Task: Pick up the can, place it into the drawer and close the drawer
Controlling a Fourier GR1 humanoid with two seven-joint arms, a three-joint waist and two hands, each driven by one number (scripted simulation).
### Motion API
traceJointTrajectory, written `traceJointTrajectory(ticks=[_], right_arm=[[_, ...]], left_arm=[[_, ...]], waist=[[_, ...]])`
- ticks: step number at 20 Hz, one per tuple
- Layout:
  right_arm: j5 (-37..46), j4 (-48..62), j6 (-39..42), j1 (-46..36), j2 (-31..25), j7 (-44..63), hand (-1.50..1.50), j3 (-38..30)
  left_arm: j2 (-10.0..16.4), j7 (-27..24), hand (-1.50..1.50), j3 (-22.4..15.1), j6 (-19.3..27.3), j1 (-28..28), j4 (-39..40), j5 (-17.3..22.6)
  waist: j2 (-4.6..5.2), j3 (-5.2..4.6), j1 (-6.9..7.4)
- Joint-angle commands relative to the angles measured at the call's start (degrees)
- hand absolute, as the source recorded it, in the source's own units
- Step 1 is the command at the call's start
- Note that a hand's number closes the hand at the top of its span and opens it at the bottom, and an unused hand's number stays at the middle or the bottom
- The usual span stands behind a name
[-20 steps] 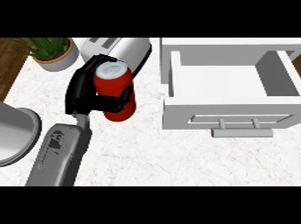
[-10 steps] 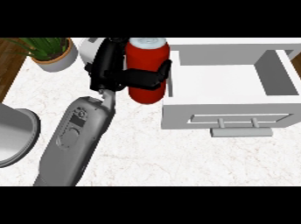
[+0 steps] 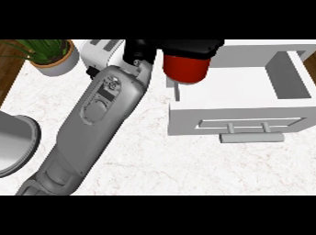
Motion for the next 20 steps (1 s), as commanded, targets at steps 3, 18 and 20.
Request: traceJointTrajectory(ticks=[3,18,20], right_arm=[[3.68,-1.51,-3.83,-0.07,1.58,0.30,-1.50,5.13],[0.90,0.29,-0.76,-2.42,0.01,1.63,-1.50,1.03],[2.61,-0.31,-1.50,-3.48,0.51,2.05,-1.50,2.57]], left_arm=[[-0.02,-1.64,1.50,-1.01,3.89,-10.12,10.98,3.79],[-0.02,-8.45,1.50,-7.90,6.93,-22.96,31.68,15.56],[-0.02,-9.81,1.50,-8.11,7.69,-24.80,35.24,15.43]], waist=[[0.12,0.01,-0.38],[0.43,0.07,-1.94],[0.59,0.08,-2.15]])
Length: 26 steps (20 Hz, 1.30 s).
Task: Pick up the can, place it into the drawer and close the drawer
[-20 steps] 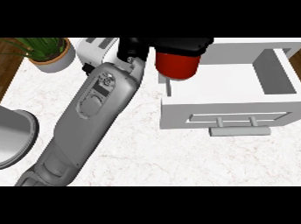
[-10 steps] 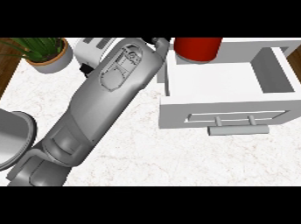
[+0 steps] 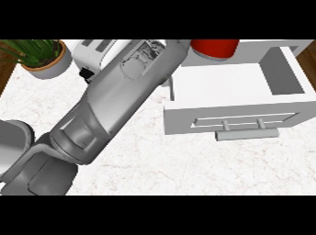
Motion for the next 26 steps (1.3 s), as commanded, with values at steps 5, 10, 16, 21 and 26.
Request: traceJointTrajectory(ticks=[5,10,16,21,26], right_arm=[[-0.58,-0.39,0.23,-1.92,-1.99,2.38,-1.50,-1.01],[-0.44,5.47,0.99,-3.70,-1.45,-2.54,-1.50,-1.11],[-0.77,3.23,0.12,-5.31,-2.28,0.38,-1.50,-1.34],[-0.67,2.70,-0.63,-7.15,-2.13,2.47,-1.50,-0.23],[0.55,2.99,-1.23,-7.17,-1.55,2.03,-1.50,0.38]], left_arm=[[0.00,-4.75,1.50,-2.87,-0.60,-1.70,7.82,5.56],[0.00,-5.68,1.50,-7.96,2.16,-2.52,9.16,7.33],[0.00,-10.89,1.50,-10.80,3.39,1.17,10.95,9.36],[0.00,-11.07,1.50,-13.60,3.59,0.29,12.97,9.99],[0.00,-10.33,-1.50,-16.51,6.20,0.17,13.76,10.61]], waist=[[0.28,0.01,-0.81],[0.52,0.11,-1.97],[0.75,0.06,-2.50],[0.98,0.06,-3.10],[0.90,0.06,-3.06]])
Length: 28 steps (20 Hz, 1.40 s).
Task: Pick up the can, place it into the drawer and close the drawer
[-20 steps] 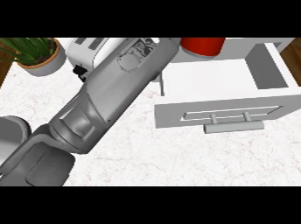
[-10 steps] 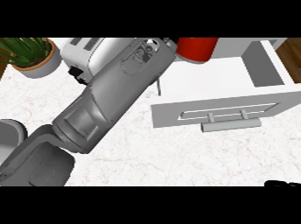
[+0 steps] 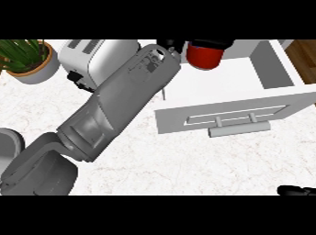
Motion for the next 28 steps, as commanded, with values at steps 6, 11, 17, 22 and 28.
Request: traceJointTrajectory(ticks=[6,11,17,22,28], right_arm=[[1.24,-1.35,-0.07,0.01,0.12,-0.04,-1.50,1.12],[0.20,-0.49,0.41,-0.64,-0.13,-0.29,-1.50,0.84],[5.32,-2.64,0.30,-0.54,-2.20,-2.62,-1.50,0.73],[11.82,-4.86,1.50,-0.64,-5.94,-5.94,-1.50,1.08],[18.56,-5.61,2.27,-1.42,-8.23,-8.47,-1.50,3.82]], left_arm=[[0.00,-0.10,-1.50,-2.30,3.94,-0.48,1.49,2.47],[0.00,-0.50,-1.50,-4.13,6.39,1.17,1.22,3.78],[0.00,-5.35,-1.50,-1.82,6.32,1.86,1.56,6.28],[0.00,-4.85,-1.50,-1.42,7.10,1.96,0.23,8.85],[0.00,-6.62,-1.50,-1.25,8.22,3.14,-3.21,12.39]], waist=[[0.06,-0.02,-0.83],[0.18,0.01,-1.18],[0.30,-0.09,-0.41],[0.05,-0.09,0.02],[-0.24,-0.10,1.05]])
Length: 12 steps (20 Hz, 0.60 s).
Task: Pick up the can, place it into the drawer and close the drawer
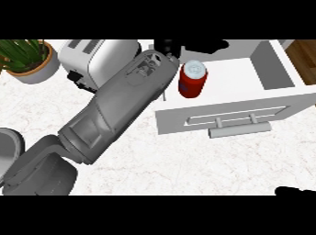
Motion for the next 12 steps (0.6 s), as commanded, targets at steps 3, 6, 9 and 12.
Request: traceJointTrajectory(ticks=[3,6,9,12], right_arm=[[12.19,0.88,-2.26,-2.91,-1.49,-2.37,-1.50,4.46],[18.91,0.92,-2.65,-5.40,-3.67,0.94,-1.50,6.44],[27.26,5.78,-4.09,-4.15,-5.16,-4.05,-1.50,9.53],[35.04,9.35,-6.53,-7.11,-5.08,-2.48,-1.50,12.96]], left_arm=[[0.00,-1.23,-1.50,-0.36,2.91,-0.55,-3.13,3.06],[0.00,-3.08,-1.50,0.34,2.13,-1.22,-1.44,2.19],[0.00,-1.65,-1.50,0.31,2.36,-2.71,-1.11,2.70],[0.00,-0.68,-1.50,-0.57,1.89,-1.74,-2.30,2.04]], waist=[[-0.30,-0.02,1.76],[-0.64,-0.10,3.86],[-0.55,-0.03,3.98],[-1.07,-0.07,5.79]])
